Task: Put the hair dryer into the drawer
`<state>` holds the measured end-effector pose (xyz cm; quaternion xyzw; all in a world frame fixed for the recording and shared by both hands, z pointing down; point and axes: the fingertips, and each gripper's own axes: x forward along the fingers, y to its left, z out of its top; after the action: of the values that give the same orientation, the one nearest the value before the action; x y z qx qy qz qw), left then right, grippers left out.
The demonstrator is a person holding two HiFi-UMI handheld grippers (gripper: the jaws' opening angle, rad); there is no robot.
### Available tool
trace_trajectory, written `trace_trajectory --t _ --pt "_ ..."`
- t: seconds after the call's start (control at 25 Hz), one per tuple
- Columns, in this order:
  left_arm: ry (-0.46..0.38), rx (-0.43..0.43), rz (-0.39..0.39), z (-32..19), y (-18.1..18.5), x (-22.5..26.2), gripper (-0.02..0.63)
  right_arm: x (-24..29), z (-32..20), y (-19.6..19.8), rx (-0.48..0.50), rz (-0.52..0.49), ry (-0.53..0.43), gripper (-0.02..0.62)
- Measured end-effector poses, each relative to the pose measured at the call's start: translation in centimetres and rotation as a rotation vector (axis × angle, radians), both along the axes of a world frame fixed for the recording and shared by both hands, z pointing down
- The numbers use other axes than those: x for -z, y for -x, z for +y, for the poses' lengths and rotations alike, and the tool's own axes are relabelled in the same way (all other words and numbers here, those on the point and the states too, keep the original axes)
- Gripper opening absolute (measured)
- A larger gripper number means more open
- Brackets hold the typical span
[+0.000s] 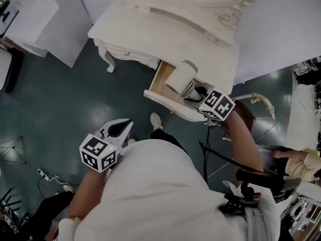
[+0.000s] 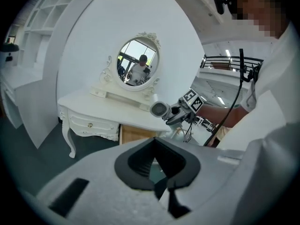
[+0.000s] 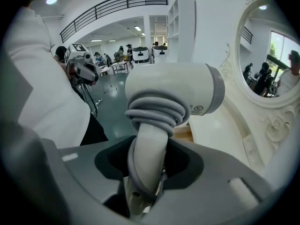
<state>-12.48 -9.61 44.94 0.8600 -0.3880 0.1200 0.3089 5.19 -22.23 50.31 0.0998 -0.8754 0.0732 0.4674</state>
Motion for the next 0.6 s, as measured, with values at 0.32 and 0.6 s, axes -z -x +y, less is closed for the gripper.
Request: trace_trajectory --t 0.32,0.6 --pt "0.023 0.102 -0.023 -6.7 -0.8 -0.2 0.003 -6.3 -6.5 1.1 0.104 0.032 0.048 0.173" --pt "0.052 0.167 -0.05 -8.6 -0.6 -0.5 0.003 -13.2 -7.5 0.9 0.13 0.102 0.102 0.173"
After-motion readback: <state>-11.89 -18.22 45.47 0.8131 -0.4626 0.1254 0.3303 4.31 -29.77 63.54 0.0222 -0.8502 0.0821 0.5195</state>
